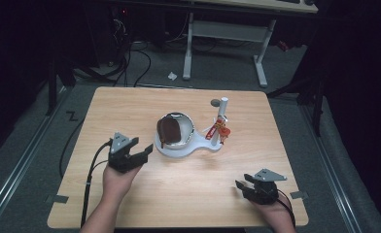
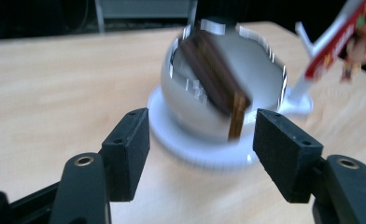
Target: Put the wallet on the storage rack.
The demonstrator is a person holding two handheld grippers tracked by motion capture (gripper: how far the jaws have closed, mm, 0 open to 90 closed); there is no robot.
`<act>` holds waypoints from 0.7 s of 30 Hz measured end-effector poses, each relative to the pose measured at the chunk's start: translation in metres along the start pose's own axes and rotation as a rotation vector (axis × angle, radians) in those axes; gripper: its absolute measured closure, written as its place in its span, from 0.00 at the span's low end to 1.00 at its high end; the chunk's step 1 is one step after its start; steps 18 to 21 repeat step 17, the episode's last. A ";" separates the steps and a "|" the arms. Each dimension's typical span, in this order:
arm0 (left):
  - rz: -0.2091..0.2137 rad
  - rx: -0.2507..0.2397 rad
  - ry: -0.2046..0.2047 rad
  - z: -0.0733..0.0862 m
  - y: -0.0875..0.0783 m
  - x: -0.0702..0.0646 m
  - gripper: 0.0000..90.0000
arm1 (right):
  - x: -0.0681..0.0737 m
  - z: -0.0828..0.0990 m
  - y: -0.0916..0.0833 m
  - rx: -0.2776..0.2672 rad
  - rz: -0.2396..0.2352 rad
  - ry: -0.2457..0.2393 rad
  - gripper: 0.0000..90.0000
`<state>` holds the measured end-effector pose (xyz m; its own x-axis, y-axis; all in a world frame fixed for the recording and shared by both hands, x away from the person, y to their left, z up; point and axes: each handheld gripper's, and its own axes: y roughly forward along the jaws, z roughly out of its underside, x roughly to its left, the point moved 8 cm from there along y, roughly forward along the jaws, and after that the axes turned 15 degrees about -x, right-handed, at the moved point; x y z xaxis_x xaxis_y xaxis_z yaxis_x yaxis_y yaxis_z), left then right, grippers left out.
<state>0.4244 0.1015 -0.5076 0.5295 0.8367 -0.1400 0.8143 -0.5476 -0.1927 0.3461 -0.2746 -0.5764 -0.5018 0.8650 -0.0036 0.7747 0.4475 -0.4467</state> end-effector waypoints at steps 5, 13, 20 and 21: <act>0.000 0.086 0.011 0.043 -0.030 0.007 0.40 | 0.003 0.001 0.001 -0.001 0.000 -0.012 0.58; -0.009 0.157 0.043 0.082 -0.074 0.013 0.40 | 0.000 0.002 0.000 -0.007 0.023 -0.011 0.57; 0.013 0.170 0.014 0.085 -0.074 0.012 0.39 | -0.001 0.000 -0.001 -0.010 0.037 -0.005 0.56; 0.013 0.170 0.014 0.085 -0.074 0.012 0.39 | -0.001 0.000 -0.001 -0.010 0.037 -0.005 0.56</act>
